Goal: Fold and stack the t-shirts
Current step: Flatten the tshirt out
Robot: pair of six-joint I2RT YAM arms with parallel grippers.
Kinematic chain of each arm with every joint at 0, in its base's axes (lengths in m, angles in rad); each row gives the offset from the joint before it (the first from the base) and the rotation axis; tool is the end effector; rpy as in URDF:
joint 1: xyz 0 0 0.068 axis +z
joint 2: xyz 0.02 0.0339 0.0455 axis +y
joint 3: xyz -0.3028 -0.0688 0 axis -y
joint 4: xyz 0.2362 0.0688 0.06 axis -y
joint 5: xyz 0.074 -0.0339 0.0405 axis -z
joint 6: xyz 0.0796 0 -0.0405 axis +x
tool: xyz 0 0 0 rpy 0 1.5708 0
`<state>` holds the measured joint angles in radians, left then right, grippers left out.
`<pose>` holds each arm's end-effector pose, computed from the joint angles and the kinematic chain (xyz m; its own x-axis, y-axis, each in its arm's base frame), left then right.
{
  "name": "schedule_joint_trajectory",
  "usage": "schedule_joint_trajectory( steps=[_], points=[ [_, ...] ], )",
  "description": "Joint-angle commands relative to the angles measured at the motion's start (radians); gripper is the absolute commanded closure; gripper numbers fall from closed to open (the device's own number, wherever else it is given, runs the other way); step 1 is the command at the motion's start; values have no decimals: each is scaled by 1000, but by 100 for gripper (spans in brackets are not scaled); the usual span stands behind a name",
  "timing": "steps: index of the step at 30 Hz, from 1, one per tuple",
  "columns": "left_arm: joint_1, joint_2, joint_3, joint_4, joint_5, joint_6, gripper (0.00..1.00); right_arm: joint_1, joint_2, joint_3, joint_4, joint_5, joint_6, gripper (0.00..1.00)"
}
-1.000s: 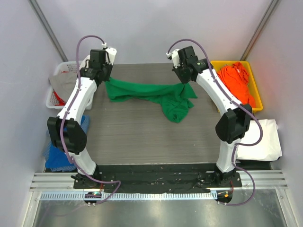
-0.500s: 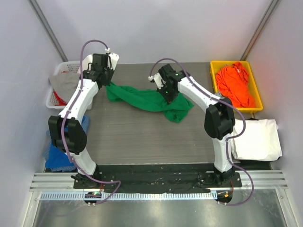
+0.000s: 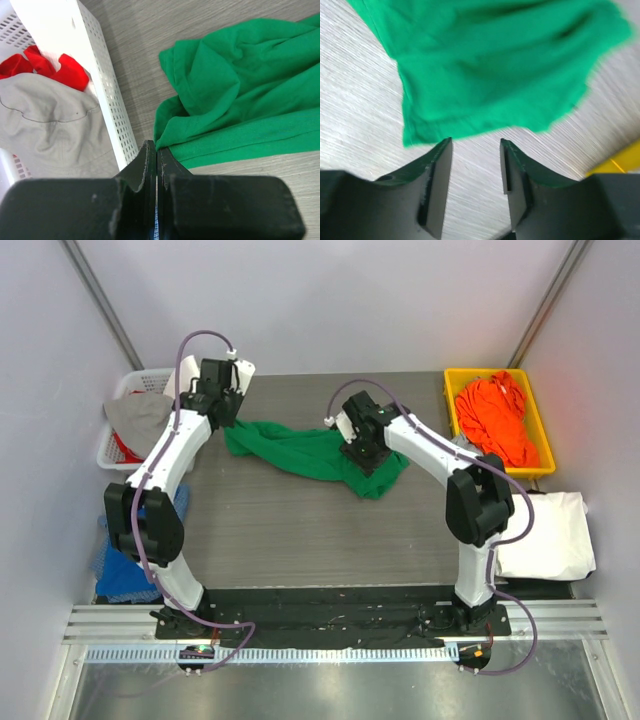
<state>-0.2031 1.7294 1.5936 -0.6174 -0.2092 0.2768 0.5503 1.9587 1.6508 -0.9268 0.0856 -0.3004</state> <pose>0.4154 -0.0687 0.3361 -0.6311 0.4029 -0.6629 0.2301 0.9133 0.3360 0.3687 0.2182 0.2347 -0.6216 -0.7272 -0.2911 -0.7128 0.6792 -0.1747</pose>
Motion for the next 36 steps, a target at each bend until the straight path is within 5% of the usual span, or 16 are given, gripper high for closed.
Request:
schedule_joint_trajectory(
  steps=[1,16,36],
  points=[
    [-10,-25,-15,22,-6,-2,100,-24,-153,-39,63,79,6,48],
    [-22,-24,-73,25,-1,5,100,-276,-123,-190,161,-233,-23,48],
    [-24,-19,-81,24,-4,4,100,-337,-12,-148,194,-288,-72,50]
  ],
)
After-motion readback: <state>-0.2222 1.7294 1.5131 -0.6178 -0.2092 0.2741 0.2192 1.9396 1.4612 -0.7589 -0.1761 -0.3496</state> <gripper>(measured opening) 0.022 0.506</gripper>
